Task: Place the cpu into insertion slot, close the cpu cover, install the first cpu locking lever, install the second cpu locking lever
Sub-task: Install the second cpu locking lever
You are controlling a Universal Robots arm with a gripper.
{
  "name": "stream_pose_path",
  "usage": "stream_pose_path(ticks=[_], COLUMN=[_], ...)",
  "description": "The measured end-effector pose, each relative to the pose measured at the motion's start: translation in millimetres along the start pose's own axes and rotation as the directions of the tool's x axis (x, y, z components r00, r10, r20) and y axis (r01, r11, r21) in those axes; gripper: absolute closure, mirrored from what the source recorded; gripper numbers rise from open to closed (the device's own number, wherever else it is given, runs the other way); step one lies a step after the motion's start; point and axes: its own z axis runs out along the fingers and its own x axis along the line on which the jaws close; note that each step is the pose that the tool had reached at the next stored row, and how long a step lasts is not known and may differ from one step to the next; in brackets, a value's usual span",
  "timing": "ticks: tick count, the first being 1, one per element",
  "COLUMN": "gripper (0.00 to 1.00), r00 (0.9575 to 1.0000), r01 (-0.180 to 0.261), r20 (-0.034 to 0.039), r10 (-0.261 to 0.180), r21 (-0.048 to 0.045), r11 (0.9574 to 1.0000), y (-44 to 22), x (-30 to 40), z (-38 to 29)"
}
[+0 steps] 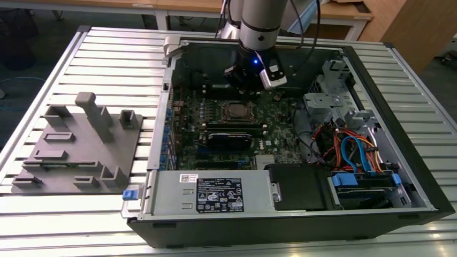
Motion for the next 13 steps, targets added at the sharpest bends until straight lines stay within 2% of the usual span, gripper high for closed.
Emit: stream_pose_path(ticks=[6, 13], gripper=[0.90, 0.90], r00=[1.0000, 1.0000], r01=[0.000, 0.000], r20=[-0.0001, 0.0000], r10=[0.000, 0.000], r21=[0.0001, 0.0001], r11=[1.0000, 1.0000], y=[-0.8, -6.0], x=[-0.1, -0.5], z=[-0.1, -0.3])
